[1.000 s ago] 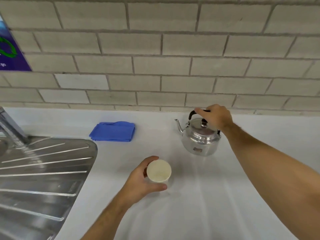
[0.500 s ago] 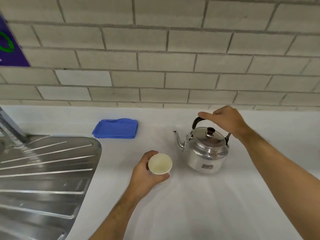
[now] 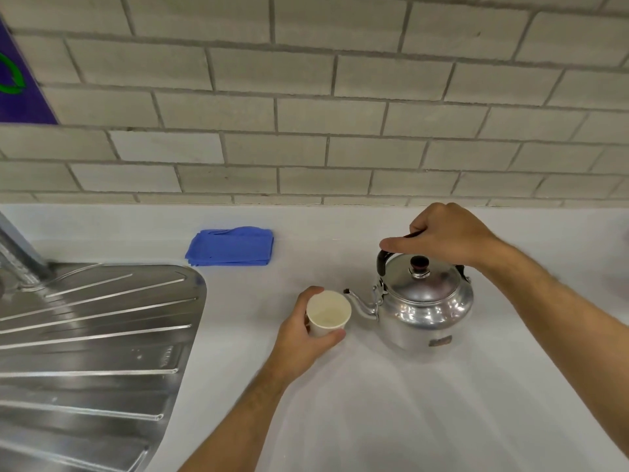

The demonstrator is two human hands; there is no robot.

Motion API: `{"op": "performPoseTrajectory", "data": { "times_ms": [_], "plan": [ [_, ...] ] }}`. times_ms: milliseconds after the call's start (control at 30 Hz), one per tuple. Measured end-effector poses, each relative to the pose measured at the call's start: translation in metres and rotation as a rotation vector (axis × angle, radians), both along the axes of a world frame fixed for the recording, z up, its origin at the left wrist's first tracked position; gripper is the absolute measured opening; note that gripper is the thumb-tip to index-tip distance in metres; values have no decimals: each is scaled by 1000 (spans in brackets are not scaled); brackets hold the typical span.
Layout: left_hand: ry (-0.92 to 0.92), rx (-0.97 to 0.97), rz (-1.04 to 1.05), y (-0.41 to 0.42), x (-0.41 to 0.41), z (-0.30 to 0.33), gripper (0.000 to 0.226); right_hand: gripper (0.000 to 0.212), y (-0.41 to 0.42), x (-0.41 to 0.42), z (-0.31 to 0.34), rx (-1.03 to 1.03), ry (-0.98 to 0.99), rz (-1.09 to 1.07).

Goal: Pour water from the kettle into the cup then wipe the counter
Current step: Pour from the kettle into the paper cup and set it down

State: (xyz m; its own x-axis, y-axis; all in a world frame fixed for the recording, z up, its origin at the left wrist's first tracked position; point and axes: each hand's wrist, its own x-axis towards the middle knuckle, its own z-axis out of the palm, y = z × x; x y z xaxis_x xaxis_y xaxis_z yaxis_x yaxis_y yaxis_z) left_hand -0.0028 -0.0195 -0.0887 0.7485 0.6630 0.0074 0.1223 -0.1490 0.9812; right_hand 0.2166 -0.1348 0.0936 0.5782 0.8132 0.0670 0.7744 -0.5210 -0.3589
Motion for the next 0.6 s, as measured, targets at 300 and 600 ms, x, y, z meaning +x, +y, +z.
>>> {"op": "performPoseTrajectory", "data": {
  "times_ms": [300,600],
  "plan": [
    [-18,-3,-14,2,-1,-4,74,73,4,-22,12,-95,-177,29],
    [-15,22,-42,3,-1,-2,73,70,5,-29,16,-136,-245,56]
  ]
}}
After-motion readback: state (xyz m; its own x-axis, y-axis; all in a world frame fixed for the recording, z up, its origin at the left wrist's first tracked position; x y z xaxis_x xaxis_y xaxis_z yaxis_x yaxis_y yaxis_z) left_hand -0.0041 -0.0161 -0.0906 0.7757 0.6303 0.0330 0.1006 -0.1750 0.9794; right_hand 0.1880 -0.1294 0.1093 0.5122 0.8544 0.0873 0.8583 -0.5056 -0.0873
